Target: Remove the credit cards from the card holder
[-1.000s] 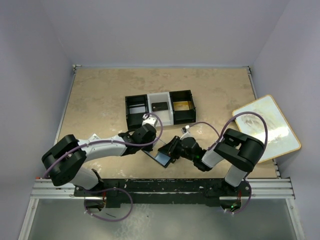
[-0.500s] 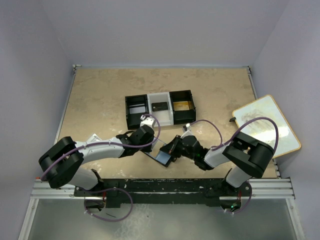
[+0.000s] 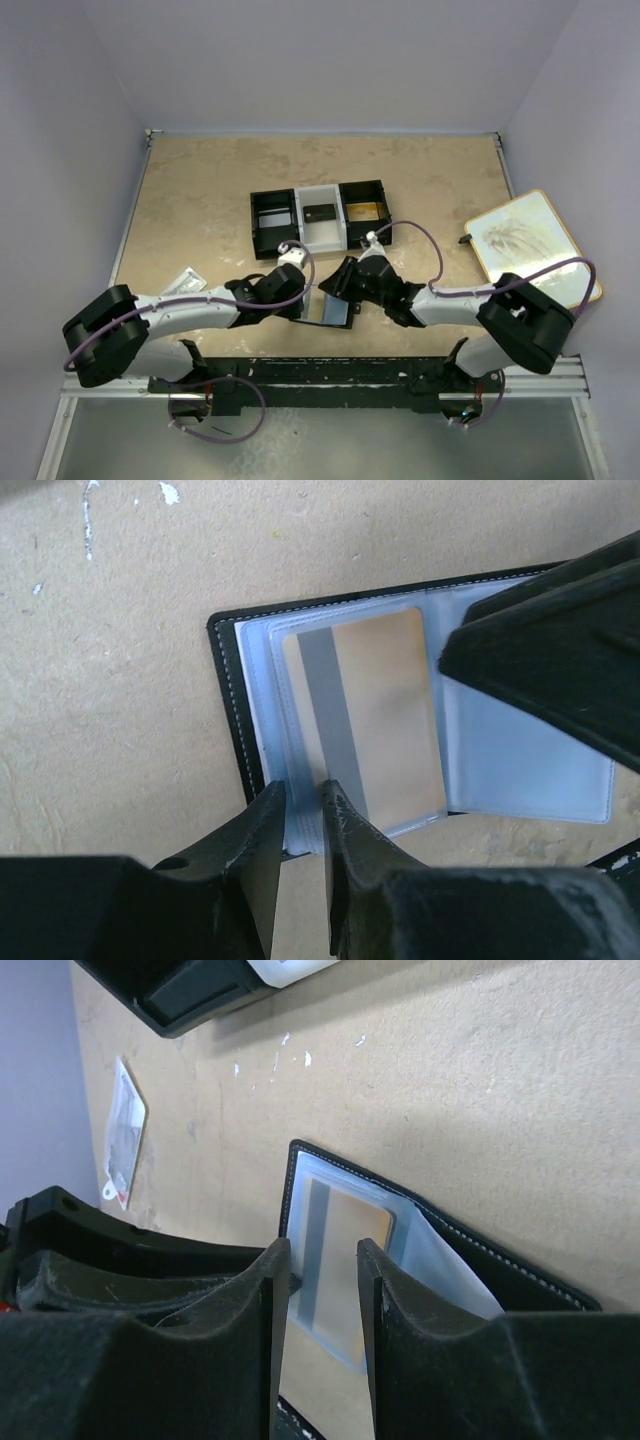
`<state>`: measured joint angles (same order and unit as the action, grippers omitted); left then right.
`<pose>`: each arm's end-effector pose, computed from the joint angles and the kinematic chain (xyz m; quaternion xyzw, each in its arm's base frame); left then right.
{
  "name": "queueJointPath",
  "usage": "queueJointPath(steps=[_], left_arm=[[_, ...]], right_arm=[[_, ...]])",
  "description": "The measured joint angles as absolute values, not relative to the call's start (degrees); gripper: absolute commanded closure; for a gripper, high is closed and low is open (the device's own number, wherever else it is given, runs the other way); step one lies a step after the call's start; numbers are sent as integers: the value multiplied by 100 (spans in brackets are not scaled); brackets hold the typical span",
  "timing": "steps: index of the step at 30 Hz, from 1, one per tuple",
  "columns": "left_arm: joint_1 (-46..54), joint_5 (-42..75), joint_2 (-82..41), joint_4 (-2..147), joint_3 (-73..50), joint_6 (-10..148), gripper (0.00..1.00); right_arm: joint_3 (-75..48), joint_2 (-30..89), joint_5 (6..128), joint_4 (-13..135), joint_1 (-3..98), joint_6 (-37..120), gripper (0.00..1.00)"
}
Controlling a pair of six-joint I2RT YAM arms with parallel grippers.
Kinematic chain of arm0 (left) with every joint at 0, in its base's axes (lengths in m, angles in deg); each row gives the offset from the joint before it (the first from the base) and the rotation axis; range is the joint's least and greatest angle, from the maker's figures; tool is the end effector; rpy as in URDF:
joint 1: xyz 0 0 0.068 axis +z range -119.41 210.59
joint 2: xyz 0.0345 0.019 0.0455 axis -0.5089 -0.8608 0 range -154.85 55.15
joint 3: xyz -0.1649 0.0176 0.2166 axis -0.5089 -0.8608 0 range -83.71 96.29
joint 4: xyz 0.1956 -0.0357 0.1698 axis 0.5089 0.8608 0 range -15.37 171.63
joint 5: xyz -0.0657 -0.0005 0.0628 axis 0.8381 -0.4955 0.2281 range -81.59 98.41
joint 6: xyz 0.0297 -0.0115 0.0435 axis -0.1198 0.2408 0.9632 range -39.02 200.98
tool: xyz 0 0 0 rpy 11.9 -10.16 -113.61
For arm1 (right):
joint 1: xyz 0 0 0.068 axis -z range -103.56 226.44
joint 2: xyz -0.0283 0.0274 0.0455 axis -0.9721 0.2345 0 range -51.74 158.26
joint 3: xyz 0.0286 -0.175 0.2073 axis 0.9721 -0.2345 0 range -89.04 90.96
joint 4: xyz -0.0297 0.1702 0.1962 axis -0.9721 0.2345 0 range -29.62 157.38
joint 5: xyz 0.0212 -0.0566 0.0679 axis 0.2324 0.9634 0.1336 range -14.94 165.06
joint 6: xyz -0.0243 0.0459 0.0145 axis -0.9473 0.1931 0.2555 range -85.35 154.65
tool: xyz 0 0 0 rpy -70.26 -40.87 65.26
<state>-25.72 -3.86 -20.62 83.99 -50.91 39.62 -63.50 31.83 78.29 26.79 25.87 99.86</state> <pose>0.1404 -0.1968 0.1601 0.0882 0.9375 -0.1750 0.2874 0.1736 0.2079 0.1545 0.1222 0.8316 0.4458 0.3078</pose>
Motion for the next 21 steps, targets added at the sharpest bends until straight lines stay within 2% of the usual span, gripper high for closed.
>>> queueJointPath(steps=[5,10,13,18,21], left_arm=[[-2574,-458,-1868,8567,-5172,3839,80],[-2574,-530,-1820,8653,-5172,3807,80],[-2574,-546,-1817,8703,-5172,3804,80],[-2574,-594,-1747,8753,-5176,3774,80],[-2574,-662,-1686,8771,-5176,3734,80]], right_arm=[[-6219,2988,7831,3274,2574,9457,60],[-5054,3871,8058,4437,2179,8867,65],[-4540,4291,8305,4824,1969,8797,64],[-4599,4221,8438,4870,1897,8869,62],[-4724,4046,8451,4963,1897,8902,64]])
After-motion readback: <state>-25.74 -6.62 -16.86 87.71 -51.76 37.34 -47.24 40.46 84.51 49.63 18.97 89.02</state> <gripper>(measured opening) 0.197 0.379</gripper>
